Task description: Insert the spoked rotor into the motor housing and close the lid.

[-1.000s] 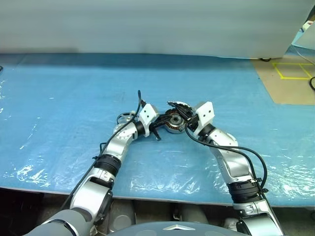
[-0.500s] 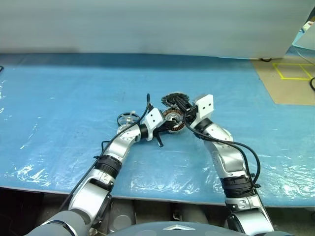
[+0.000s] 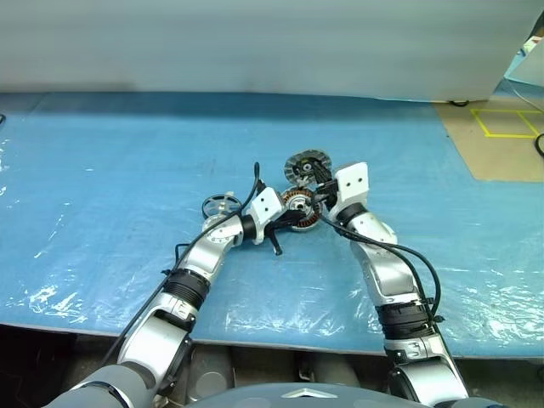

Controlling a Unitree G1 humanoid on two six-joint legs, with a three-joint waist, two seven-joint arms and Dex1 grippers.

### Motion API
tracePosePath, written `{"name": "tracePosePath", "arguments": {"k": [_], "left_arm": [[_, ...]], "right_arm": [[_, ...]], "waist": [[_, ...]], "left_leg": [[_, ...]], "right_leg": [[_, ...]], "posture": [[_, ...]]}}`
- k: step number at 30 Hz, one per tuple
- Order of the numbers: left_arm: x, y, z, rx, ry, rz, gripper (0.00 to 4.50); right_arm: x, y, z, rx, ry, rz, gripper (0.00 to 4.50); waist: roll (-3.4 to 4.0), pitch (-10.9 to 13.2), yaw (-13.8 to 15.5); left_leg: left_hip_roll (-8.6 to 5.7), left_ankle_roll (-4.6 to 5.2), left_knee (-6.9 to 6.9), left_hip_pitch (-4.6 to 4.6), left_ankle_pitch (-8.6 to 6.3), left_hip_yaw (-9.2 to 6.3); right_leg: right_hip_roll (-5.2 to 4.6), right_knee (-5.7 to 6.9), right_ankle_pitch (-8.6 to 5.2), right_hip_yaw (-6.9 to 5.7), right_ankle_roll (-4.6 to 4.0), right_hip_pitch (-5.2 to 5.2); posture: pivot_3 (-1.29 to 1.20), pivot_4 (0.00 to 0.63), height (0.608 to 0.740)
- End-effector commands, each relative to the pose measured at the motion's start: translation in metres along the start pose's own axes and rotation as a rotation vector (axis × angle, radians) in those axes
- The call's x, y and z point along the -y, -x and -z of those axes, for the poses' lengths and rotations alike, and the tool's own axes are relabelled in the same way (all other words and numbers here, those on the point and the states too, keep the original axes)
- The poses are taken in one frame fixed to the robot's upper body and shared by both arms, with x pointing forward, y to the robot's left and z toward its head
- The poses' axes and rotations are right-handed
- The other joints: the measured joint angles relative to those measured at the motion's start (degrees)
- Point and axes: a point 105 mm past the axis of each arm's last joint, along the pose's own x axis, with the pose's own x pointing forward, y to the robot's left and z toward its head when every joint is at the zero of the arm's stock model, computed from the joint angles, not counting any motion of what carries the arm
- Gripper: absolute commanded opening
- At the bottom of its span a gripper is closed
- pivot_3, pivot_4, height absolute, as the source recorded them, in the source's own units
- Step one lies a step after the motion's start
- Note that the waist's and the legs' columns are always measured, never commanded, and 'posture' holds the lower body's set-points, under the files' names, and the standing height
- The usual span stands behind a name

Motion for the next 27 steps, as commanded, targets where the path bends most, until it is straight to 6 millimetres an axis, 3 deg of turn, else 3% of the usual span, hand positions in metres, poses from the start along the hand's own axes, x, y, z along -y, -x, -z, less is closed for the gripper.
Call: {"name": "tracePosePath", "arguments": {"k": [1, 6, 11, 16, 21, 24, 27], "left_arm": [[0.008, 0.002, 0.016, -0.049, 0.035, 0.019, 0.02], [0.006, 0.003, 0.009, -0.002, 0.045, 0.01, 0.02], [0.005, 0.006, -0.005, 0.075, 0.06, 0.021, 0.02], [-0.002, 0.014, -0.027, 0.186, 0.068, 0.032, 0.02], [-0.001, 0.029, -0.034, 0.227, 0.057, 0.073, 0.02], [-0.003, 0.037, -0.038, 0.243, 0.057, 0.077, 0.0], [-0.005, 0.047, -0.039, 0.252, 0.062, 0.068, 0.0]], "right_arm": [[-0.004, -0.002, -0.013, 0.053, -0.005, -0.018, 0.0], [-0.019, 0.004, -0.027, 0.113, -0.133, -0.193, 0.0], [-0.022, 0.01, -0.029, 0.109, -0.174, -0.283, 0.0], [-0.024, 0.017, -0.02, 0.072, -0.113, -0.341, 0.0], [-0.024, 0.022, -0.009, 0.029, -0.059, -0.367, 0.0], [-0.022, 0.022, -0.006, 0.015, -0.047, -0.363, 0.59], [-0.026, 0.021, -0.004, 0.003, -0.048, -0.378, 1.55]], "waist": [[0.0, 0.0, 0.0], [0.0, 0.0, -0.01], [0.0, 0.0, 0.01], [0.0, 0.0, 0.04], [0.0, 0.0, -0.07], [0.0, 0.0, -0.04], [0.0, 0.0, -0.02]], "left_leg": [[0.0, 0.0, -0.02, 0.01, 0.0, 0.0], [0.0, 0.01, -0.07, 0.0, 0.0, 0.0], [0.01, 0.01, -0.12, 0.0, 0.0, 0.0], [0.01, 0.02, -0.18, -0.06, 0.0, 0.0], [0.01, 0.02, -0.25, -0.06, 0.0, 0.01], [0.01, 0.02, -0.27, -0.06, 0.0, 0.01], [0.0, 0.02, -0.26, -0.07, 0.0, 0.02]], "right_leg": [[0.0, -0.02, 0.04, 0.0, 0.06, 0.0], [0.0, -0.08, 0.05, 0.0, 0.09, 0.01], [0.0, -0.11, 0.05, -0.01, 0.08, 0.0], [0.0, -0.24, 0.05, -0.04, 0.08, -0.01], [0.02, -0.27, 0.05, -0.05, 0.08, -0.03], [0.02, -0.28, 0.05, -0.05, 0.08, -0.03], [0.01, -0.29, 0.02, -0.05, 0.03, -0.03]], "posture": [[0.0, 0.15, 0.74], [0.0, 0.15, 0.74], [0.0, 0.15, 0.74], [0.0, 0.15, 0.74], [0.0, 0.15, 0.74], [0.0, 0.15, 0.74], [0.0, 0.15, 0.74]]}}
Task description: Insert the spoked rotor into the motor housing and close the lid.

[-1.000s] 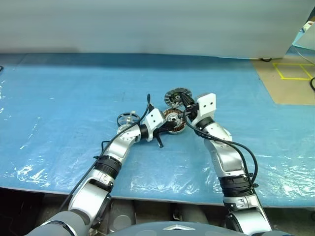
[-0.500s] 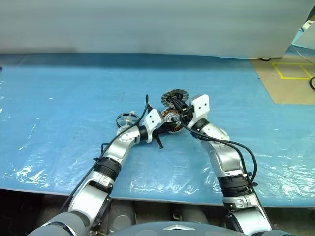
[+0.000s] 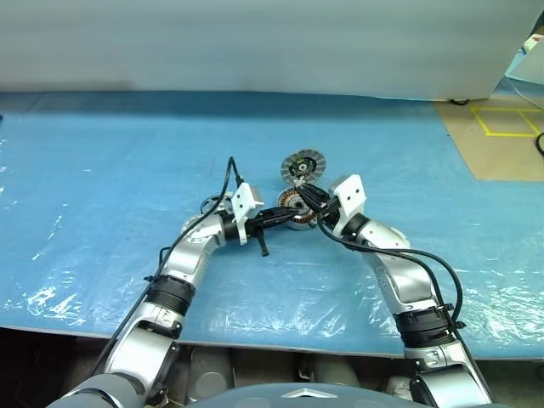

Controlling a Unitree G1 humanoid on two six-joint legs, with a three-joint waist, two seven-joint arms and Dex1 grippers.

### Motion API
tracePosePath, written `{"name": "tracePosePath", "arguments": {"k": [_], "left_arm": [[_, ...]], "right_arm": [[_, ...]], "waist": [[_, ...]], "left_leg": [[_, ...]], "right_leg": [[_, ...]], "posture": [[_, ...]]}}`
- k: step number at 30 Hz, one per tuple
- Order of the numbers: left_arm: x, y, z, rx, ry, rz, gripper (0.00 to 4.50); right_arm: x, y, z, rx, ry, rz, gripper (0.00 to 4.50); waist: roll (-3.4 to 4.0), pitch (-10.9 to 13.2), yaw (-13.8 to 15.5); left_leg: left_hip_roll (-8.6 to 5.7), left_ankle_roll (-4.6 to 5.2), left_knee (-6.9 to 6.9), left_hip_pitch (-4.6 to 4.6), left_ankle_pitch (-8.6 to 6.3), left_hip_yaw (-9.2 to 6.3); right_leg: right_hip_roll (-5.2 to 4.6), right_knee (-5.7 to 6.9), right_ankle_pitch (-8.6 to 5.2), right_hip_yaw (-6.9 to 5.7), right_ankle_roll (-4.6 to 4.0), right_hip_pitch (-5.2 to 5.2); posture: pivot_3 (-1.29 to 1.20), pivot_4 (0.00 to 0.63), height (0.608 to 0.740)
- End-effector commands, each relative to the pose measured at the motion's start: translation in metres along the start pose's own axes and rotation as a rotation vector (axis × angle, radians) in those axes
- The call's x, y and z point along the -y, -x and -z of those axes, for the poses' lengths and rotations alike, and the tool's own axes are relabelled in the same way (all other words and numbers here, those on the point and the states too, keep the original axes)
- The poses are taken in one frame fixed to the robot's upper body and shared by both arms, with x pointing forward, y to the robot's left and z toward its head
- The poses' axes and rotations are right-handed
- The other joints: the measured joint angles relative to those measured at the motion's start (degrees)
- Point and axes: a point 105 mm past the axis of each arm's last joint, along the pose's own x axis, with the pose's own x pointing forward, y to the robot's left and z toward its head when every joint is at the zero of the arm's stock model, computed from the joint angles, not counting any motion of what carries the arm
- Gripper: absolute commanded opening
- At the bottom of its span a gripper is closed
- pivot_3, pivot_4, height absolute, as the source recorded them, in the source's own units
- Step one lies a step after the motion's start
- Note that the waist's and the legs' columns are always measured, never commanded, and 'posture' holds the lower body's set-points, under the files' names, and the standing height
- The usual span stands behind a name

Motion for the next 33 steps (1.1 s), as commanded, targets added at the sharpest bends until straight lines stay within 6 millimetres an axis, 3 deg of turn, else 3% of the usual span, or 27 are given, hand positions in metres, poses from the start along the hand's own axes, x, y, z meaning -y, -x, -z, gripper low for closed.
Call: {"name": "tracePosePath", "arguments": {"k": [1, 5, 8, 10, 11, 20, 33], "left_arm": [[-0.001, 0.007, -0.015, 0.053, -0.021, -0.002, 0.0], [-0.006, 0.02, -0.012, 0.031, -0.032, -0.039, 0.0], [-0.01, 0.026, -0.012, 0.022, -0.044, -0.064, 0.0], [-0.014, 0.029, -0.015, 0.03, -0.046, -0.084, 0.0], [-0.015, 0.032, -0.015, 0.028, -0.049, -0.09, 0.0], [-0.017, 0.041, -0.013, 0.012, -0.057, -0.118, 0.0], [-0.017, 0.041, -0.01, 0.001, -0.054, -0.12, 0.0]], "right_arm": [[-0.004, -0.002, -0.008, 0.027, 0.027, -0.021, 1.55], [-0.005, -0.005, -0.005, 0.012, 0.028, -0.025, 1.55], [0.003, -0.007, -0.003, -0.002, 0.029, 0.024, 0.94], [0.007, -0.008, -0.001, -0.021, 0.029, 0.038, 0.19], [0.009, -0.009, 0.001, -0.036, 0.023, 0.049, 0.04], [0.013, -0.014, 0.007, -0.101, -0.006, 0.064, 0.04], [-0.003, -0.003, 0.036, -0.249, 0.056, -0.045, 0.04]], "waist": [[0.0, 0.0, 0.0], [0.0, 0.0, -0.04], [0.0, 0.0, -0.07], [0.0, 0.0, -0.05], [0.0, 0.0, -0.05], [0.0, 0.0, -0.04], [0.0, 0.0, -0.02]], "left_leg": [[0.0, 0.0, 0.0, 0.0, 0.0, 0.0], [0.0, 0.0, 0.0, 0.0, 0.0, 0.0], [0.01, 0.0, 0.0, 0.01, 0.0, 0.0], [0.0, -0.01, 0.01, 0.0, 0.0, 0.0], [0.0, 0.0, 0.01, 0.0, 0.0, 0.0], [0.0, -0.01, 0.0, 0.0, 0.0, 0.0], [0.01, -0.01, 0.04, 0.07, 0.0, 0.0]], "right_leg": [[0.0, -0.01, -0.03, 0.0, -0.05, 0.0], [0.0, -0.01, -0.05, 0.0, -0.08, 0.0], [0.01, -0.01, -0.04, 0.0, -0.08, 0.0], [0.0, -0.01, -0.04, 0.0, -0.08, 0.0], [0.01, -0.01, -0.04, 0.0, -0.08, 0.0], [0.01, 0.0, 0.03, 0.0, 0.05, 0.0], [0.01, 0.08, 0.03, 0.0, 0.05, 0.03]], "posture": [[0.0, 0.15, 0.74], [0.0, 0.15, 0.74], [0.0, 0.15, 0.74], [0.0, 0.15, 0.74], [0.0, 0.15, 0.74], [0.0, 0.15, 0.74], [0.0, 0.15, 0.74]]}}
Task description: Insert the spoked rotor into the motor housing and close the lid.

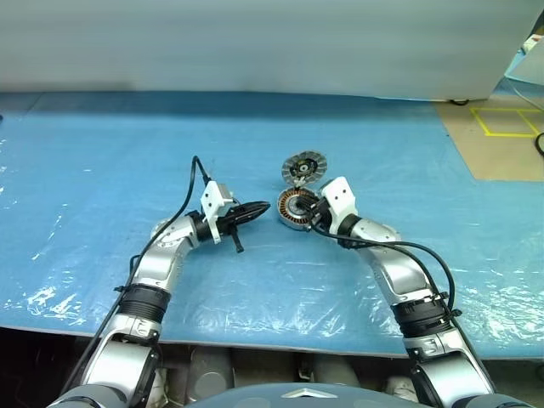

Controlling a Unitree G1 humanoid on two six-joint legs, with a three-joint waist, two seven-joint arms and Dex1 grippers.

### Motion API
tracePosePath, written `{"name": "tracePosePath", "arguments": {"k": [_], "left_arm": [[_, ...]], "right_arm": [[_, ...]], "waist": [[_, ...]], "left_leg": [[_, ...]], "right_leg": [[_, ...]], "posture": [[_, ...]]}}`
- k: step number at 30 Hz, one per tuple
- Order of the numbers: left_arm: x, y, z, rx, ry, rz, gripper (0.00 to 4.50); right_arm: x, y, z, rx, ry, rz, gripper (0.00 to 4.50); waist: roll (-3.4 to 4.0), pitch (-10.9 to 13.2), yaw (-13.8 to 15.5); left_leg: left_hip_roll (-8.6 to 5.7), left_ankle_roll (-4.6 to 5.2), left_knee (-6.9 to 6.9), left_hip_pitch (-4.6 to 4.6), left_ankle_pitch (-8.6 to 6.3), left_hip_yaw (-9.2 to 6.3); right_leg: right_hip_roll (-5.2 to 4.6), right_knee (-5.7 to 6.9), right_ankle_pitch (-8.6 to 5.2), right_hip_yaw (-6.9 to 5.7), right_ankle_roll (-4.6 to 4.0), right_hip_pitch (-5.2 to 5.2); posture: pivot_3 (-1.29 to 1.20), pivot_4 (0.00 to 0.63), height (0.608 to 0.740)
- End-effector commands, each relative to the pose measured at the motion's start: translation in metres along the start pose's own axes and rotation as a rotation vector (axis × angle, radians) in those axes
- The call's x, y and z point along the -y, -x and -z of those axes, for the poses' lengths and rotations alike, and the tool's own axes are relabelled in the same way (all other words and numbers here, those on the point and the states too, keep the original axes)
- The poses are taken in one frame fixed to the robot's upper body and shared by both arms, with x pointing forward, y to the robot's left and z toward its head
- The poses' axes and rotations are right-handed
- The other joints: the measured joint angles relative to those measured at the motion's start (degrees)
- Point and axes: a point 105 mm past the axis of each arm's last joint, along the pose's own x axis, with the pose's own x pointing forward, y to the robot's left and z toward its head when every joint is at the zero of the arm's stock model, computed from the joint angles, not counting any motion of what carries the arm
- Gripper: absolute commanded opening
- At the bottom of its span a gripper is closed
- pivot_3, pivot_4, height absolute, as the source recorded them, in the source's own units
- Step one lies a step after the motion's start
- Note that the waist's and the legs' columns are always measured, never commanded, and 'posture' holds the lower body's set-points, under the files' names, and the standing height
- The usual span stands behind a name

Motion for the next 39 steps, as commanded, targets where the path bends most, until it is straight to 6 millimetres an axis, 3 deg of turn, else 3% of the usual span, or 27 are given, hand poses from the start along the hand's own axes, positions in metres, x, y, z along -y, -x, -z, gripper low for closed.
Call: {"name": "tracePosePath", "arguments": {"k": [1, 12, 17, 20, 24, 28, 39], "left_arm": [[-0.001, 0.0, -0.008, 0.022, -0.034, 0.001, 0.0], [-0.002, -0.001, -0.008, 0.016, -0.034, 0.006, 0.0], [-0.002, -0.001, -0.007, 0.014, -0.033, 0.005, 0.0], [-0.006, 0.001, -0.01, 0.024, -0.037, -0.008, 0.0], [-0.008, 0.005, -0.017, 0.051, -0.025, -0.01, 0.0], [-0.019, 0.012, -0.031, 0.08, -0.022, -0.025, 0.0], [-0.048, 0.04, -0.044, -0.096, -0.109, 0.082, 0.0]], "right_arm": [[-0.007, 0.003, 0.01, -0.056, 0.045, -0.033, 0.04], [-0.014, 0.005, 0.013, -0.133, 0.01, -0.082, 0.04], [-0.009, 0.001, -0.007, -0.053, -0.093, -0.052, 0.04], [-0.008, 0.001, -0.024, 0.08, -0.151, -0.063, 0.04], [-0.008, 0.005, -0.032, 0.155, -0.134, -0.096, 0.04], [-0.013, 0.011, -0.026, 0.131, -0.048, -0.172, 0.04], [-0.02, 0.031, -0.018, 0.103, 0.046, -0.32, 0.04]], "waist": [[0.0, 0.0, 0.0], [-0.01, -0.01, 0.08], [0.0, -0.01, 0.07], [0.0, -0.01, 0.02], [0.0, -0.01, 0.04], [0.0, 0.0, 0.06], [0.0, 0.0, 0.04]], "left_leg": [[0.0, 0.0, 0.01, 0.02, 0.0, 0.0], [0.0, 0.0, 0.06, 0.03, 0.0, 0.0], [0.01, 0.0, 0.06, 0.06, 0.0, -0.01], [0.02, 0.0, 0.1, 0.05, 0.0, 0.0], [0.02, 0.0, 0.13, 0.01, 0.0, 0.01], [0.02, 0.01, 0.13, 0.0, 0.0, 0.01], [0.02, 0.03, 0.19, 0.02, 0.01, 0.0]], "right_leg": [[0.0, 0.01, -0.01, 0.0, -0.01, 0.01], [0.0, 0.02, -0.04, 0.01, -0.06, 0.06], [0.0, 0.06, -0.06, 0.01, -0.11, 0.06], [-0.01, 0.08, -0.12, 0.01, -0.2, 0.05], [-0.01, 0.15, -0.12, 0.02, -0.2, 0.0], [-0.01, 0.16, -0.12, 0.01, -0.2, 0.0], [0.0, 0.27, -0.13, 0.01, -0.23, -0.01]], "posture": [[0.0, 0.15, 0.74], [0.0, 0.15, 0.74], [0.0, 0.15, 0.74], [0.0, 0.15, 0.74], [0.0, 0.15, 0.74], [0.0, 0.15, 0.74], [0.0, 0.15, 0.74]]}}
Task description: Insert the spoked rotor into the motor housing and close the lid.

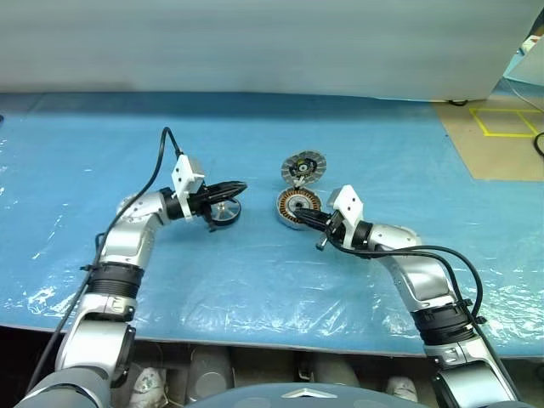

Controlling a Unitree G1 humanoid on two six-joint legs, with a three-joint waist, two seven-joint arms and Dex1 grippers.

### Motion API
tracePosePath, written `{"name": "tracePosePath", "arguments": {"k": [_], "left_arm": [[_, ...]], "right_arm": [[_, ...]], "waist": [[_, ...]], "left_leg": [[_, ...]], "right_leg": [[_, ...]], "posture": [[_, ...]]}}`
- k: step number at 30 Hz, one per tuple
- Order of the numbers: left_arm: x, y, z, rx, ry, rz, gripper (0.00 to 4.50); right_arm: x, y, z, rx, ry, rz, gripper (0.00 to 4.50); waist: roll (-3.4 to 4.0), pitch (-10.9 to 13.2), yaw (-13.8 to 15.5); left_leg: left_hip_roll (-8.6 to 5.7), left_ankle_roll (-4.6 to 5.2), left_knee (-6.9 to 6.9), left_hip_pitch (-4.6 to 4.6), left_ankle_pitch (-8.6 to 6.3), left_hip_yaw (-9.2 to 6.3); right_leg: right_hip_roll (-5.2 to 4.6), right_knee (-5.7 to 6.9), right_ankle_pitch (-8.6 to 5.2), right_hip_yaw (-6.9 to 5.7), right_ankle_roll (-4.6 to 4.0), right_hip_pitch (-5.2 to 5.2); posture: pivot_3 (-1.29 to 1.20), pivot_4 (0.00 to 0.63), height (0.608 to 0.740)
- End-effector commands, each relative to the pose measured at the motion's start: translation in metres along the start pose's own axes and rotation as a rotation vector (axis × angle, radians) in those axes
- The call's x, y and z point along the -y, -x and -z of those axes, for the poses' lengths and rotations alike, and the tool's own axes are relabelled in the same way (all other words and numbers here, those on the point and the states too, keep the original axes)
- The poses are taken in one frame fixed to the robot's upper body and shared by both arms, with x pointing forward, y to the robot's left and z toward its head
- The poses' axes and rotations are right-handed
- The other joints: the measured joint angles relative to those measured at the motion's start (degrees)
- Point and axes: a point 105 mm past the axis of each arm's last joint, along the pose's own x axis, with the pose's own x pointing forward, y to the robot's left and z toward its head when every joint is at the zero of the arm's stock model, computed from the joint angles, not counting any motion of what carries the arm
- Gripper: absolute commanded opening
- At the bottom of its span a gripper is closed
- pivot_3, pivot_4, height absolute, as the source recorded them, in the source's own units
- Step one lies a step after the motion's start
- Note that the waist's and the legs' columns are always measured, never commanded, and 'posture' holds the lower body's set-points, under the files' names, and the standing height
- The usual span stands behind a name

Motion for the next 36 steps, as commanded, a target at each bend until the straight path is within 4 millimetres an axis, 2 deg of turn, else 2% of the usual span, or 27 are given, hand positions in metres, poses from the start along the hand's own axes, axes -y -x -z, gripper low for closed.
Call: {"name": "tracePosePath", "arguments": {"k": [1, 10, 17, 20, 21, 27, 30, 32, 36], "left_arm": [[-0.008, 0.009, -0.004, -0.062, -0.051, 0.06, 0.0], [-0.032, 0.025, 0.002, -0.352, -0.033, 0.22, 0.0], [-0.04, 0.013, -0.001, -0.488, -0.096, 0.318, 0.0], [-0.04, 0.011, 0.002, -0.541, -0.122, 0.357, 0.57], [-0.04, 0.011, 0.002, -0.561, -0.138, 0.364, 1.01], [-0.05, 0.016, 0.001, -0.678, -0.187, 0.353, 3.0], [-0.052, 0.019, 0.005, -0.752, -0.135, 0.342, 3.98], [-0.053, 0.009, 0.0, -0.712, -0.066, 0.306, 3.98], [-0.05, 0.002, -0.002, -0.727, 0.011, 0.318, 3.98]], "right_arm": [[-0.005, 0.001, -0.014, 0.058, 0.035, -0.031, 0.04], [-0.022, -0.002, -0.017, 0.071, 0.02, -0.104, 0.04], [-0.026, -0.009, -0.017, 0.08, 0.02, -0.088, 0.04], [-0.028, -0.011, -0.016, 0.086, 0.019, -0.076, 0.0], [-0.028, -0.011, -0.016, 0.088, 0.016, -0.07, 0.0], [-0.031, -0.012, -0.013, 0.094, 0.008, -0.049, 0.0], [-0.032, -0.015, -0.014, 0.101, 0.008, -0.045, 0.0], [-0.032, -0.016, -0.014, 0.105, 0.006, -0.044, 0.0], [-0.035, -0.018, -0.012, 0.104, 0.004, -0.048, 0.0]], "waist": [[0.0, 0.0, -0.01], [-0.01, 0.0, 0.23], [-0.02, 0.01, 0.47], [-0.04, 0.02, 0.47], [-0.04, 0.02, 0.46], [-0.16, 0.09, 0.7], [-0.16, 0.09, 0.7], [-0.16, 0.09, 0.69], [-0.21, 0.12, 0.94]], "left_leg": [[0.0, 0.0, 0.02, 0.0, 0.0, 0.0], [-0.01, 0.16, 0.09, -0.05, 0.1, -0.01], [-0.02, 0.14, 0.07, -0.09, 0.09, -0.03], [-0.02, 0.08, 0.05, -0.09, 0.06, -0.04], [-0.01, -0.01, 0.03, -0.1, 0.01, -0.04], [-0.02, -0.03, 0.02, -0.14, 0.0, -0.09], [-0.02, -0.04, 0.03, -0.12, 0.0, -0.09], [-0.02, -0.04, 0.02, -0.11, 0.0, -0.09], [-0.02, -0.04, 0.02, -0.13, 0.0, -0.1]], "right_leg": [[0.0, 0.0, 0.0, 0.0, 0.0, -0.01], [-0.01, 0.06, 0.0, -0.01, -0.01, -0.02], [-0.02, 0.05, 0.0, -0.02, -0.01, -0.02], [-0.02, 0.04, 0.0, -0.03, 0.0, -0.02], [-0.01, 0.05, 0.0, -0.04, 0.0, -0.02], [-0.02, 0.03, 0.06, -0.09, 0.1, -0.02], [-0.02, 0.05, 0.06, -0.09, 0.09, -0.02], [-0.02, 0.05, 0.05, -0.09, 0.08, -0.02], [-0.02, 0.04, 0.05, -0.09, 0.07, -0.02]], "posture": [[0.0, 0.15, 0.74], [0.0, 0.15, 0.74], [0.0, 0.15, 0.74], [0.0, 0.15, 0.74], [0.0, 0.15, 0.74], [0.0, 0.15, 0.74], [0.0, 0.15, 0.74], [0.0, 0.15, 0.74], [0.0, 0.15, 0.74]]}}
